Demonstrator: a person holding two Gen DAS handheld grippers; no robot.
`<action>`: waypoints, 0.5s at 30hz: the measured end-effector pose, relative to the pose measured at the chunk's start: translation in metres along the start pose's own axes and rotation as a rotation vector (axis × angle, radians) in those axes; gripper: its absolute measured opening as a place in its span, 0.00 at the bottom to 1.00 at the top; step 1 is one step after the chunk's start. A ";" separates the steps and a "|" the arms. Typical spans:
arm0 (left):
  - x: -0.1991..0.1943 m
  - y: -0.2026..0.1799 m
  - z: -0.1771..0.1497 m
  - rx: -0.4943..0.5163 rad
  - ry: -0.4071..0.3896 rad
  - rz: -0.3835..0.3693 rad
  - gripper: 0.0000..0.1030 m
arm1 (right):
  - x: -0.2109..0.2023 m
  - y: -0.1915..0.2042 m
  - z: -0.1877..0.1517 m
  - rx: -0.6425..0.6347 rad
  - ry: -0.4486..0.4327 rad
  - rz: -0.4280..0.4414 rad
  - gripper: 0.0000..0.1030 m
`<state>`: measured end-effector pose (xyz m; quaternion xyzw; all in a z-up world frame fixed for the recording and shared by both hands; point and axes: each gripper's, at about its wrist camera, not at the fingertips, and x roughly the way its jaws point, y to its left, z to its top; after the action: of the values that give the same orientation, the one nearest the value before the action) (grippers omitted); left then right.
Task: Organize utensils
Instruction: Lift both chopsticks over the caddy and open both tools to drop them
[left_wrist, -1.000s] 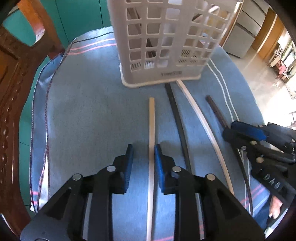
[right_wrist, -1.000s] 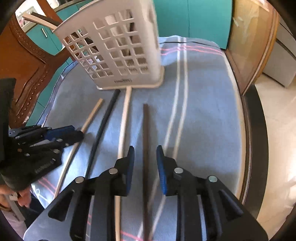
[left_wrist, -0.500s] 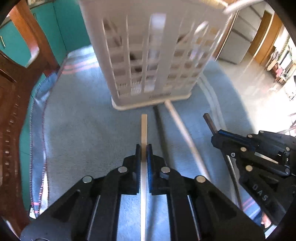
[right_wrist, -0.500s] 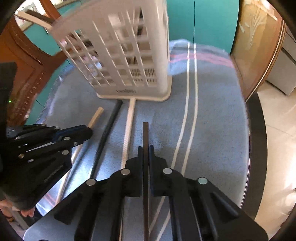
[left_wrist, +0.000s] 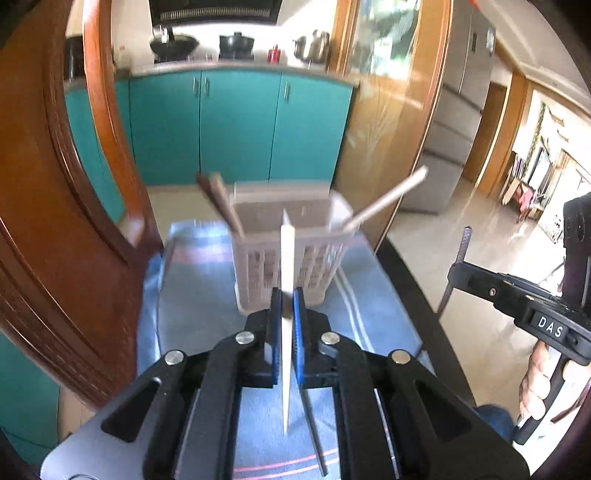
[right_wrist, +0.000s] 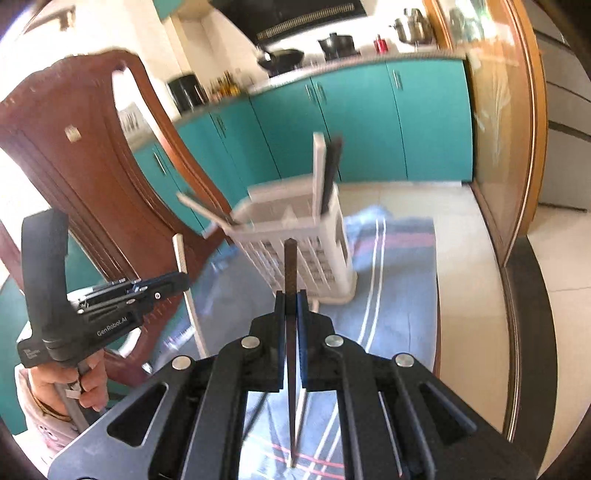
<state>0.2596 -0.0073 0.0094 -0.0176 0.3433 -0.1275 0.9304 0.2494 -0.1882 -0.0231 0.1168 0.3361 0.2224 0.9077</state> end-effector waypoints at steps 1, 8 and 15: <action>-0.007 -0.001 0.009 0.002 -0.024 -0.004 0.07 | -0.009 0.004 0.004 0.000 -0.024 0.009 0.06; -0.070 -0.003 0.084 0.002 -0.261 -0.022 0.07 | -0.048 0.032 0.073 -0.028 -0.256 0.035 0.06; -0.069 0.013 0.110 -0.074 -0.341 -0.024 0.07 | -0.065 0.031 0.116 0.002 -0.478 -0.043 0.06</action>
<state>0.2825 0.0164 0.1357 -0.0775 0.1848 -0.1210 0.9722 0.2724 -0.1997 0.1110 0.1600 0.1143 0.1687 0.9658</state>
